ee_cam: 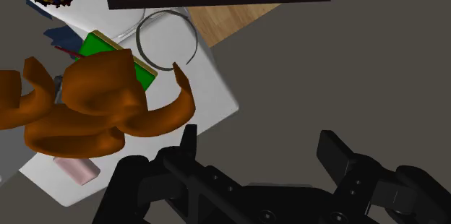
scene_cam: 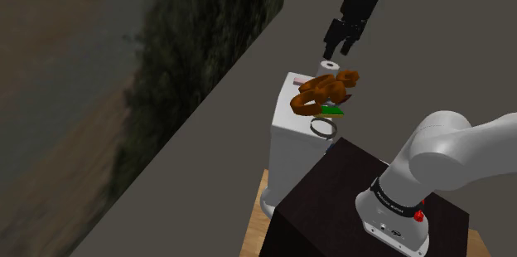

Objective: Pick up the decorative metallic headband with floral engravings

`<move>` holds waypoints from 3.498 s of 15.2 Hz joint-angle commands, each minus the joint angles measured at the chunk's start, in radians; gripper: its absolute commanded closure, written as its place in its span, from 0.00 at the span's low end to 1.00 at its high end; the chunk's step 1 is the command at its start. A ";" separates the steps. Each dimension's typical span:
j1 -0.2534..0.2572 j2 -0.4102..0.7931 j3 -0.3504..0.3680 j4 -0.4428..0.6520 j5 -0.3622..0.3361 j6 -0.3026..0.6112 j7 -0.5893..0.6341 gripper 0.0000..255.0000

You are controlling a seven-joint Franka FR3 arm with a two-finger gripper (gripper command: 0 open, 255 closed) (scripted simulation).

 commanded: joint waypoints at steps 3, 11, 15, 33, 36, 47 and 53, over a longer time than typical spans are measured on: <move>-0.005 -0.008 -0.009 -0.069 -0.006 0.054 -0.009 0.00; -0.030 0.013 -0.053 -0.312 -0.036 0.290 -0.048 0.00; -0.044 0.063 -0.079 -0.412 -0.053 0.425 -0.069 0.00; -0.055 0.396 -0.156 -0.584 -0.071 0.901 -0.134 1.00; -0.055 0.395 -0.155 -0.584 -0.071 0.901 -0.133 1.00; -0.065 0.310 -0.145 -0.564 -0.080 0.796 -0.123 1.00; -0.071 0.223 -0.133 -0.530 -0.083 0.675 -0.115 1.00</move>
